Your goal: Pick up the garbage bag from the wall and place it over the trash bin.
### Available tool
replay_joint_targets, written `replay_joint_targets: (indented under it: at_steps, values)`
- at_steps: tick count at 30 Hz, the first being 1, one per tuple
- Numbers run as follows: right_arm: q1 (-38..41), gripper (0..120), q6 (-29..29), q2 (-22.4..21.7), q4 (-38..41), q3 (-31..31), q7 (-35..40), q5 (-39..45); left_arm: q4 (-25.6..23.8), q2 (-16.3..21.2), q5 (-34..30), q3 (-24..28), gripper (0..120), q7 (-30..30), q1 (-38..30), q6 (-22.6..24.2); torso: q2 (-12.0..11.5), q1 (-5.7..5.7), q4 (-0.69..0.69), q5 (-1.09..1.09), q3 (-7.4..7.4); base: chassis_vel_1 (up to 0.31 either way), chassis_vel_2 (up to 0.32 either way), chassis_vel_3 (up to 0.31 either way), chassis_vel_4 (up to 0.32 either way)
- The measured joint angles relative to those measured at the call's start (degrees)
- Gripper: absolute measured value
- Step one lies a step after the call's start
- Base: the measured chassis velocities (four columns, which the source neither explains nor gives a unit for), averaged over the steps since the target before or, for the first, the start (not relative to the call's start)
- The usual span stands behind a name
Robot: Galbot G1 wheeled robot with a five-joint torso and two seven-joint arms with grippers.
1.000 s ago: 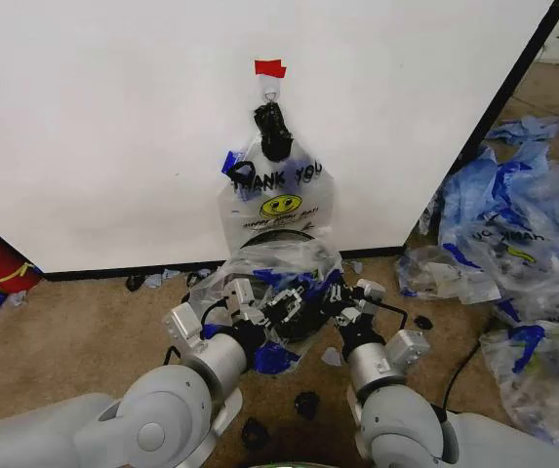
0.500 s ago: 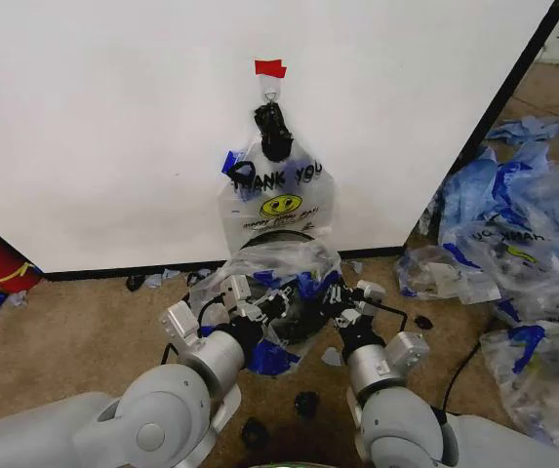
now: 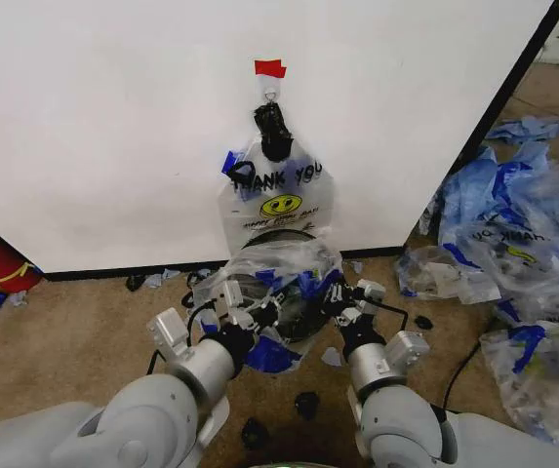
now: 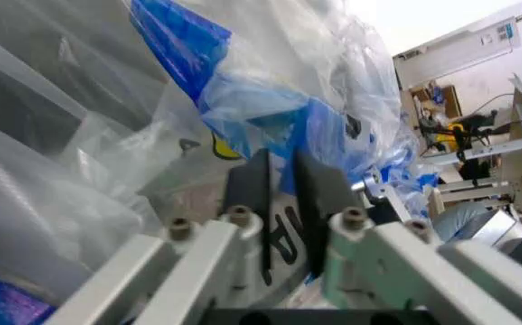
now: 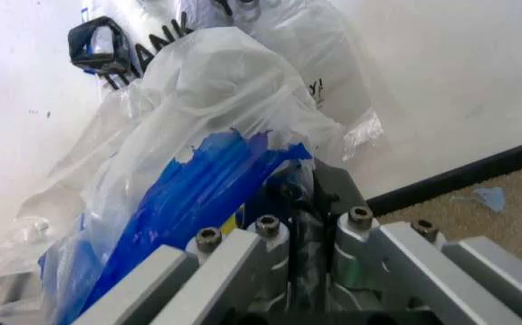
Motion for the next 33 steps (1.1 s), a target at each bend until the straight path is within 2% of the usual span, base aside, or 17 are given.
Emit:
replay_joint_targets:
  at_steps: [2,3,9,10,16,17,23,33]
  values:
    - [0.08,1,-0.03,0.07,0.13,-0.01,0.08,0.01,0.17,-0.41,-0.01,-0.01,23,-0.02,-0.05,0.03,0.00,0.00,0.00,0.00,0.00,0.000,0.000,0.000,0.000]
    - [0.08,1,-0.03,0.07,0.13,-0.01,0.08,0.01,0.17,-0.41,-0.01,-0.01,23,-0.02,-0.05,0.03,0.00,0.00,0.00,0.00,0.00,0.000,0.000,0.000,0.000]
    - [0.01,1,-0.09,-0.18,0.68,-0.02,0.21,0.06,1.57,-2.47,0.28,-0.01,48,-0.04,-0.06,0.04,0.00,0.00,-0.01,0.00,0.00,0.000,0.000,0.000,0.000]
    - [0.01,1,-0.09,-0.18,0.68,-0.02,0.21,0.06,1.57,-2.47,0.28,-0.01,48,-0.04,-0.06,0.04,0.00,0.00,-0.01,0.00,0.00,0.000,0.000,0.000,0.000]
    - [-0.30,1,-0.10,-0.47,1.00,0.08,0.35,0.02,2.31,-3.42,0.90,0.13,75,-0.04,0.46,0.04,0.00,0.00,0.00,0.00,0.00,0.000,0.000,0.000,0.000]
    - [-0.30,1,-0.10,-0.47,1.00,0.08,0.35,0.02,2.31,-3.42,0.90,0.13,75,-0.04,0.46,0.04,0.00,0.00,0.00,0.00,0.00,0.000,0.000,0.000,0.000]
    - [-0.40,1,-0.10,-0.33,0.85,0.05,0.37,-0.21,2.69,-4.19,1.53,0.11,97,-0.04,0.59,-0.04,0.00,0.00,0.00,0.00,0.00,0.000,0.000,0.000,0.000]
    - [-0.40,1,-0.07,0.03,0.32,-0.19,0.33,-0.44,3.65,-5.47,2.26,-0.18,99,0.02,1.08,-0.23,0.00,0.00,0.00,0.00,0.00,0.000,0.000,0.000,0.000]
